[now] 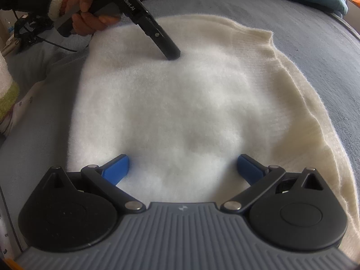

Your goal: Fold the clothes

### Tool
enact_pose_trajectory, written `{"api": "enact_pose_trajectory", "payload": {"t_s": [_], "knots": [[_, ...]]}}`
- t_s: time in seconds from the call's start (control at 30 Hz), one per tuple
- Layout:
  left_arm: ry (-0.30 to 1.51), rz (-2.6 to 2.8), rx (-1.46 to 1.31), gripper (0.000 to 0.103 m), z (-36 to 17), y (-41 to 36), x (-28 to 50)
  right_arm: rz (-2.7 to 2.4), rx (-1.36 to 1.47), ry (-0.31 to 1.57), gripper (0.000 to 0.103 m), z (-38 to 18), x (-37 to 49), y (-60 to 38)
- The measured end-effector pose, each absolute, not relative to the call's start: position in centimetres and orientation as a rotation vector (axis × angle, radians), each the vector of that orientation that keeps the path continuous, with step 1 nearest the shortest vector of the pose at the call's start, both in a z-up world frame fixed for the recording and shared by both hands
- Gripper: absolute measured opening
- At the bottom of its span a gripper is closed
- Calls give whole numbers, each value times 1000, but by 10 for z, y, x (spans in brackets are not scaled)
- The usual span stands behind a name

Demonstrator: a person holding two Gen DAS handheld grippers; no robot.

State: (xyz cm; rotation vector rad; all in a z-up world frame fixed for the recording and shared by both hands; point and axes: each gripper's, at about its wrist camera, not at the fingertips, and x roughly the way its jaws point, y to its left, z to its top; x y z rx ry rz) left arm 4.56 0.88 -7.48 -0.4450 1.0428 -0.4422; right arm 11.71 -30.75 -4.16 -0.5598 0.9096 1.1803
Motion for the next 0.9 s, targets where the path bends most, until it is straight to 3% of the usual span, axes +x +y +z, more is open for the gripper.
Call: {"api": "enact_pose_trajectory", "payload": {"t_s": [0.43, 0.63, 0.9], "knots": [[1132, -468, -395, 26, 36, -98, 66, 1148, -481, 811, 102, -48, 105, -324], [1184, -506, -345, 26, 30, -177, 77, 1105, -443, 699, 102, -50, 89, -336], [1228, -467, -309, 27, 17, -227, 82, 918, -456, 508, 102, -47, 43, -367]]}}
